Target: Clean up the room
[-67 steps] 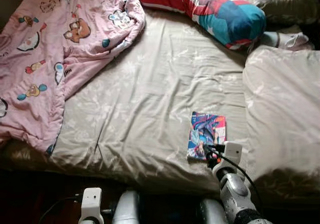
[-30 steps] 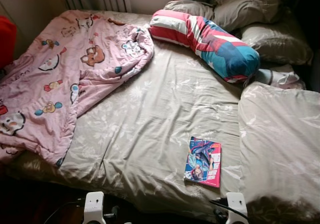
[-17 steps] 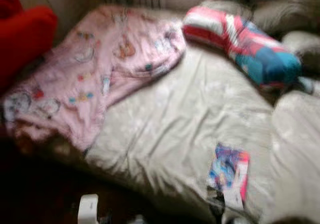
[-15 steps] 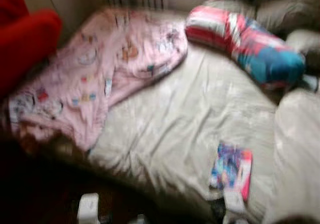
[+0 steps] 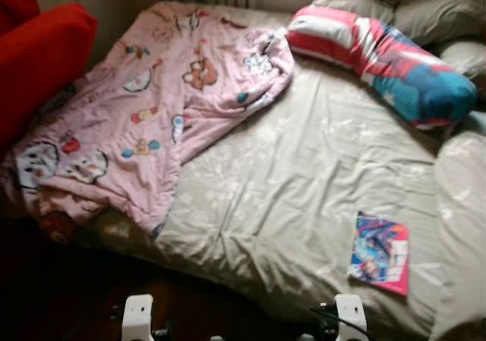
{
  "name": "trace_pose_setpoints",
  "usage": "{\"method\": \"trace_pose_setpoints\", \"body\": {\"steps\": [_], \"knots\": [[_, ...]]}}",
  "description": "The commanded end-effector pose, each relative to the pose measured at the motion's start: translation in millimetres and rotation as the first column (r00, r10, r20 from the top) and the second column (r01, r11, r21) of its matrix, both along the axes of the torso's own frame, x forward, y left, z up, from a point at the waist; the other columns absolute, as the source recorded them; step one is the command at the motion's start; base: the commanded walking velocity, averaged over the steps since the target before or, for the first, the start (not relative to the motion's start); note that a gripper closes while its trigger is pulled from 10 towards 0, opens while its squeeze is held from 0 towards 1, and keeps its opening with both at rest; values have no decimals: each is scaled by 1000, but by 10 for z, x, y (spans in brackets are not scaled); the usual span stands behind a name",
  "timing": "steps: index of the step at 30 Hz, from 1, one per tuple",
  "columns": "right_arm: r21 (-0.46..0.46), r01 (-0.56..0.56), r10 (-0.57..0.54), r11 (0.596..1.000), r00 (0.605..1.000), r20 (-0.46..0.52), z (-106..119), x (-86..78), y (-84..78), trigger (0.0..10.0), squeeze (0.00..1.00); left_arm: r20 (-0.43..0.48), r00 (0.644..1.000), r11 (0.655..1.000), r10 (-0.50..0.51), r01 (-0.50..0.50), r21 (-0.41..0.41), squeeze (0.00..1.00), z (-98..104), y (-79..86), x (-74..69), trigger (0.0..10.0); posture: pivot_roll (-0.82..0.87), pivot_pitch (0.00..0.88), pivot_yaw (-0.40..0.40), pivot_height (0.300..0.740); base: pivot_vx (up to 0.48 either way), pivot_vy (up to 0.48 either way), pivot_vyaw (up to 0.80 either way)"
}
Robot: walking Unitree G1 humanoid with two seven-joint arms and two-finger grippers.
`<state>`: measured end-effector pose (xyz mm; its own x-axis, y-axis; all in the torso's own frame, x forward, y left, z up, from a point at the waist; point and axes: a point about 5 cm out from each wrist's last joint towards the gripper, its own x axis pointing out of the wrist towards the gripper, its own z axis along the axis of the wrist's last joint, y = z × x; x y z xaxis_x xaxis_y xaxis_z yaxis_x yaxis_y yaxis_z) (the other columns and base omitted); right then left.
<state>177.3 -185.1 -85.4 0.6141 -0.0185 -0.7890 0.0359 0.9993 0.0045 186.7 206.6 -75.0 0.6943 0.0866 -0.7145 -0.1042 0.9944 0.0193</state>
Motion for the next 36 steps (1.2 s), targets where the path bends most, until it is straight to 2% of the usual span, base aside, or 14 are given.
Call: {"method": "trace_pose_setpoints", "body": {"steps": [1,11,30,36], "knots": [[11,14,-14,1000,1000,-24,-36,-67,27,10000,0,-35,999,1000,11,-11,11,0,-37,46,-81,10000,10,214,21,740,0,480,0],[13,16,-16,1000,1000,-23,-33,-59,33,10000,0,-37,999,1000,12,-12,9,0,-46,15,-86,10000,19,209,18,740,0,480,0],[20,14,-13,1000,1000,-22,-31,-45,65,10000,0,-38,999,1000,14,-14,12,0,-33,68,-77,10000,28,199,26,740,0,480,0],[19,14,-13,1000,1000,-26,-37,-55,70,10000,0,-54,998,1000,17,-16,18,0,-64,157,-197,10000,29,191,28,740,0,214,0]]}}
